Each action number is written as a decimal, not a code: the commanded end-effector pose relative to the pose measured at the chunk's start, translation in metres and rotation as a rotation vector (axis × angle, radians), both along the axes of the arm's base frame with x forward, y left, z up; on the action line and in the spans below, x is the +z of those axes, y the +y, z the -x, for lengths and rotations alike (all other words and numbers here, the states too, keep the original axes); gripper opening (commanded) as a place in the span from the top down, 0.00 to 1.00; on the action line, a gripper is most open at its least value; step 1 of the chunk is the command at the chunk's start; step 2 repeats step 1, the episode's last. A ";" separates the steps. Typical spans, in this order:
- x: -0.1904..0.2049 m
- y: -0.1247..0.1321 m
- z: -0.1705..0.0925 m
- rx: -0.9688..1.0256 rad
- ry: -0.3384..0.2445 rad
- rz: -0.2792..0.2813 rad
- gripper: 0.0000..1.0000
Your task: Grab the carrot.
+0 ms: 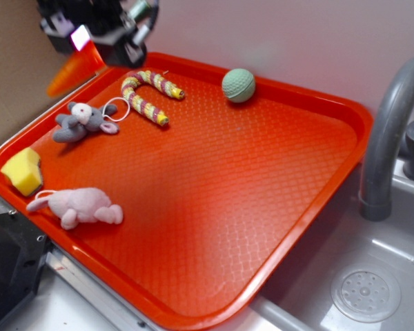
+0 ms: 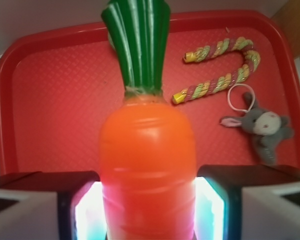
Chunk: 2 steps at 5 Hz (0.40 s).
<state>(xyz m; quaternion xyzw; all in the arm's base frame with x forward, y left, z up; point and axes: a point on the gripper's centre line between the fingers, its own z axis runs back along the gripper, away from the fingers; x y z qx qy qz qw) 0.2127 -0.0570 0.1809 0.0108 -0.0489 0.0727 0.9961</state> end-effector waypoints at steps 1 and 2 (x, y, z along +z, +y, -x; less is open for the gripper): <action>0.026 -0.003 -0.015 0.072 -0.159 -0.005 1.00; 0.026 -0.003 -0.015 0.072 -0.159 -0.005 1.00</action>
